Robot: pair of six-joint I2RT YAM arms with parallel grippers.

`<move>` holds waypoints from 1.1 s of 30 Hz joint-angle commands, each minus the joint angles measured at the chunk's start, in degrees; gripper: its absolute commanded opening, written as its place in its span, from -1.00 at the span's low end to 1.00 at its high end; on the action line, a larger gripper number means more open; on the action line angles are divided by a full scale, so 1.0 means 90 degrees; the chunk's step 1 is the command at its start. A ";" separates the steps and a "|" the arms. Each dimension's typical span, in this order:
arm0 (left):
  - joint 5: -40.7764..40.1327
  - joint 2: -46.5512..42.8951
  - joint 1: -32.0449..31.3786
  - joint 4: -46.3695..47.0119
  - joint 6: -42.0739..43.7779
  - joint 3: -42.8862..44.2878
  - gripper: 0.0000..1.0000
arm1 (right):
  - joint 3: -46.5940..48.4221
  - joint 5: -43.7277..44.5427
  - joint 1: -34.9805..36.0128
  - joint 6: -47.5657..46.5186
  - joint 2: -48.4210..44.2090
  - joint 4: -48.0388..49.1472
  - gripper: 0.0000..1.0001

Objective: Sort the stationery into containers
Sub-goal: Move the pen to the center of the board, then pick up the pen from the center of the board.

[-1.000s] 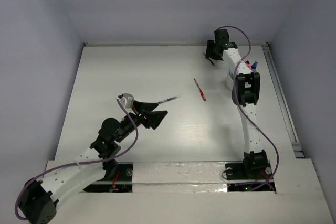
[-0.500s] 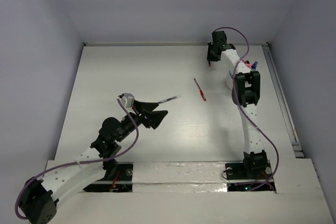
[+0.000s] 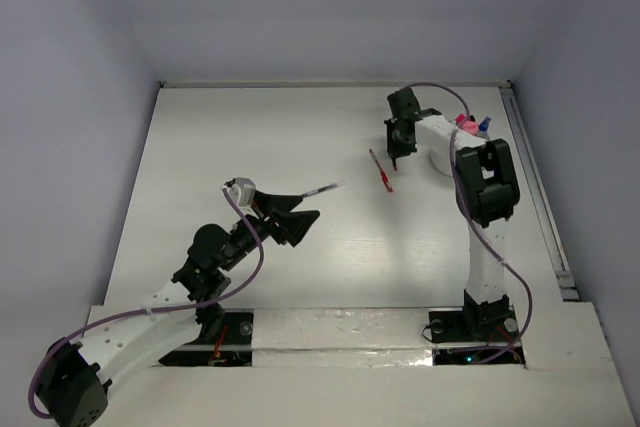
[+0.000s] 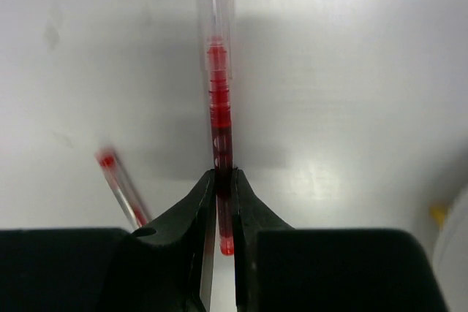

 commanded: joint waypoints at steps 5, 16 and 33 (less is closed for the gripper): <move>0.0227 -0.0047 0.0009 0.0481 -0.0064 -0.0045 0.34 | -0.2265 0.0081 0.0070 0.0353 -0.1565 0.0548 -0.13; 0.0149 -0.0232 0.0009 0.0345 -0.0025 -0.0084 0.34 | -0.0666 0.0257 0.0070 -0.0222 -0.0358 -0.0143 0.00; 0.0168 -0.0291 0.0009 0.0325 -0.0025 -0.0074 0.34 | 0.0225 0.0209 0.0070 -0.0477 -0.0159 -0.0732 -1.00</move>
